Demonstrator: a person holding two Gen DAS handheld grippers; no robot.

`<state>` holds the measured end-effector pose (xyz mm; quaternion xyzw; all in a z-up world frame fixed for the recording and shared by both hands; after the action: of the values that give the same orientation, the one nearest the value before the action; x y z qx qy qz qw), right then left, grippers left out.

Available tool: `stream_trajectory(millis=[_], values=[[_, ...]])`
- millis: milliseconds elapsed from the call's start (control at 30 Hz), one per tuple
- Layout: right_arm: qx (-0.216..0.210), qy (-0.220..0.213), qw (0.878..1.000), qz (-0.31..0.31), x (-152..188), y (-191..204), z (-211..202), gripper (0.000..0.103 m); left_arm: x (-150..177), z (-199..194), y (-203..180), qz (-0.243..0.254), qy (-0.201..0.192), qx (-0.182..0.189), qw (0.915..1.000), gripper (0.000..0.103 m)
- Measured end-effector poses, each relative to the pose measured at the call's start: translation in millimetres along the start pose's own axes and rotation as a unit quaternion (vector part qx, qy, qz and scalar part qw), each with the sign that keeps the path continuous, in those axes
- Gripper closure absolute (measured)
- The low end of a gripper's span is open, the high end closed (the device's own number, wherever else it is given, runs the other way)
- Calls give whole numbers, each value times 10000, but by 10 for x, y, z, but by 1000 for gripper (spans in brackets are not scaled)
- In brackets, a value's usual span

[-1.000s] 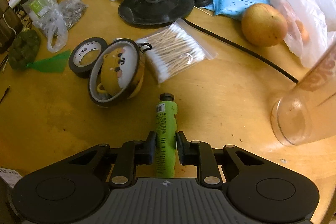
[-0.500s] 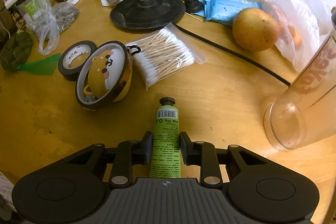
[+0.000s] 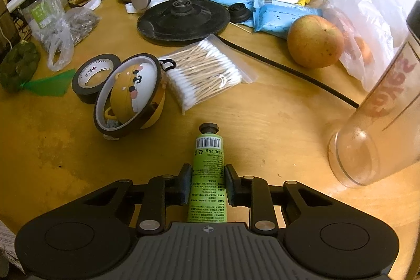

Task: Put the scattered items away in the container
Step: 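Lift the green tube with the right gripper, then grasp the black tape roll with the left gripper while the right gripper holds the green tube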

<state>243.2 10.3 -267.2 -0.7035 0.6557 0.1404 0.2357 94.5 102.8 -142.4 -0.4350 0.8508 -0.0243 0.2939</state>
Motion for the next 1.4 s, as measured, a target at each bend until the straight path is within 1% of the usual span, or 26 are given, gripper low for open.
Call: stream_trajectory(millis=[133,267,533,733,833,900,933,967,1033,1100,1167,1200,1267,1400], values=[[-46,-8,9999,139,5,-61,-95,74,-94,84,8,279,-57,-62,9996,38],[-157,-9,9988,469,15,-150,-252,74,-169,207,1,604,-106,-129,9980,38],[-242,-114,9962,827,55,-287,-604,74,-256,566,29,1288,-129,-335,9910,38],[-243,-118,9944,1025,120,-361,-787,74,-326,878,96,1456,-16,-376,9886,39],[-265,-112,9938,1078,169,-363,-879,74,-368,1008,141,1500,-31,-405,9878,40],[-265,-117,9934,1106,202,-358,-935,74,-392,1091,181,1526,-10,-465,9872,44],[-268,-120,9932,1130,217,-355,-961,74,-401,1142,203,1529,36,-496,9870,54],[-272,-123,9928,1159,233,-353,-991,74,-406,1186,224,1525,94,-522,9869,58],[-265,-140,9921,1216,265,-355,-1054,74,-417,1262,255,1527,120,-515,9869,60],[-256,-160,9915,1263,295,-366,-1113,74,-421,1316,264,1528,138,-462,9871,68],[-252,-173,9909,1310,322,-377,-1161,74,-428,1337,242,1544,128,-456,9869,82],[-248,-182,9907,1327,338,-383,-1186,74,-425,1344,220,1579,166,-451,9863,85],[-236,-195,9903,1352,370,-392,-1232,74,-425,1336,209,1565,230,-570,9858,87],[-238,-228,9895,1405,424,-430,-1324,74,-385,1226,209,1454,230,-633,9871,88]])
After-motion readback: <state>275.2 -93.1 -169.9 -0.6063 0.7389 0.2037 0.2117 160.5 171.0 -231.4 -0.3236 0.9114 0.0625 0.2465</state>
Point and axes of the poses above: each gripper's, at about its wrist camera, not at the fingertips, and z roughly the way its jaws point, y to its left, x to its underside, the point moved 8 cm from there along z, roughly the way its jaws point, and after that the axes turned 11 degrees about x, right-handed, at the moved point
